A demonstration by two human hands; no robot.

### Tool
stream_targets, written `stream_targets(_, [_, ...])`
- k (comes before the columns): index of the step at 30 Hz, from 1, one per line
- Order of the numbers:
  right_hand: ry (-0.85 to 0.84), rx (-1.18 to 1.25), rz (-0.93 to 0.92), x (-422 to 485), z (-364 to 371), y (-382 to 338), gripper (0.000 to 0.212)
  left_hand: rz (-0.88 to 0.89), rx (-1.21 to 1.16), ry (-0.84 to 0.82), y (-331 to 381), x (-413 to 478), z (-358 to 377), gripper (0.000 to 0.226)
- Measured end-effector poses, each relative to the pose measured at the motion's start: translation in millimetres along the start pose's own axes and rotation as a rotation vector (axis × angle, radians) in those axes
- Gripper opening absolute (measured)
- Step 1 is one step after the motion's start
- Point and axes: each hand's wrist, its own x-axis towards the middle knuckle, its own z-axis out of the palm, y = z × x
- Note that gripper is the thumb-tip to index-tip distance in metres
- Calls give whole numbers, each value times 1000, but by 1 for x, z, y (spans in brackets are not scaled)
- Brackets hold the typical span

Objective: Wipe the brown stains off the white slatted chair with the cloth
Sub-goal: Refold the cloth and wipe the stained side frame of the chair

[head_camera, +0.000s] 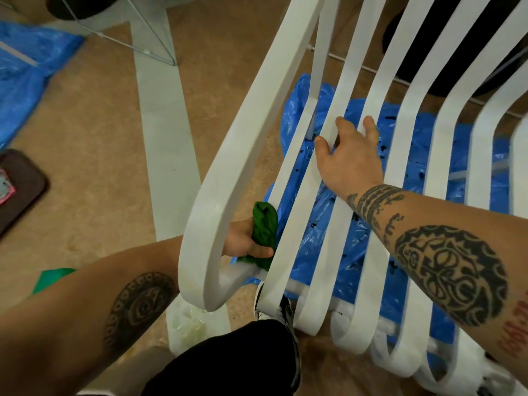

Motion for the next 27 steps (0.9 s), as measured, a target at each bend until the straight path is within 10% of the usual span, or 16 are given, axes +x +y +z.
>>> stream_targets(5, [5,-17,5,-1,1,-1,65,131,125,253,-13,15,8,24])
stream_targets(27, [12,-40,12,1,1,-3,63,286,83,633,87,95,-45,37])
